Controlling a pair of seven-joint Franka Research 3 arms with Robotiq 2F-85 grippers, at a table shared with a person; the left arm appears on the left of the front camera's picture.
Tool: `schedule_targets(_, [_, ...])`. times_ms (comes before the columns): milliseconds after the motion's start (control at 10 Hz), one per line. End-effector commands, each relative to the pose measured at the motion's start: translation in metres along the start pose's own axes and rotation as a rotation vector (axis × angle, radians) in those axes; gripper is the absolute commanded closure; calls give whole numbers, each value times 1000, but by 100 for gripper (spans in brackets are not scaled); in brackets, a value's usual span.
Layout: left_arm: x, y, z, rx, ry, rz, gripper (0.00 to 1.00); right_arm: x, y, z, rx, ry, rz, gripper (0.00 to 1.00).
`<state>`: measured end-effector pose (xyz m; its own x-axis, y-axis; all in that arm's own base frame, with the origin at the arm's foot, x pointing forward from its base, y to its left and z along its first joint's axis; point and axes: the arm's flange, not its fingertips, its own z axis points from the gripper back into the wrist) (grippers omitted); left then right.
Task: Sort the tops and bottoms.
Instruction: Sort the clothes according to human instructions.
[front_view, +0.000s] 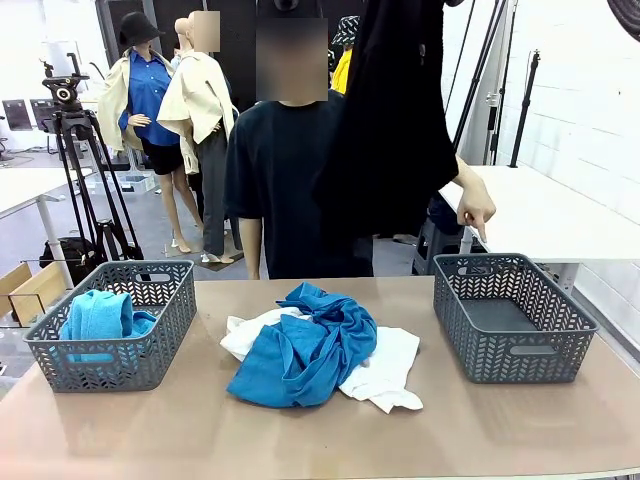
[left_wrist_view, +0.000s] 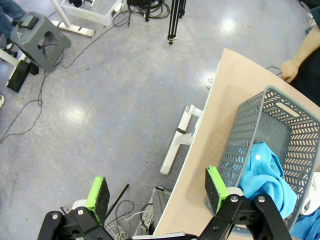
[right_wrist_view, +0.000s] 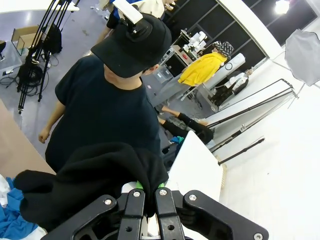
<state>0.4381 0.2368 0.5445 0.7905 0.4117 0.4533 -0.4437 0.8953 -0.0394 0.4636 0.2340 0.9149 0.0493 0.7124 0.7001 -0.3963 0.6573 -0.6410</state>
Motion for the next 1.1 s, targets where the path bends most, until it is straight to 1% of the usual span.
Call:
schedule_targets(0, [0,1,0,1,4,-13,0,-11,-6,2,-26,27,42,100])
schedule_targets(100, [0,1,0,1,4,-13,0,-27,-16,8,-52,78,56,100])
schedule_targets(200, [0,1,0,1,4,-13,0,-44,-31,18,-112,123,56,100])
schedule_targets(400, [0,1,0,1,4,-13,0,-73,-55,42,-153,208,3,100])
schedule_targets(500, [0,1,0,1,4,-13,0,-91,-62,54,-179,256,9,100])
schedule_targets(700, [0,1,0,1,4,-13,0,-123,-68,65,-191,337,0,100])
schedule_targets(800, [0,1,0,1,4,-13,0,-141,-65,66,-193,358,-2,100])
schedule_targets(1000, [0,1,0,1,4,-13,0,-177,-60,65,-160,395,-80,100])
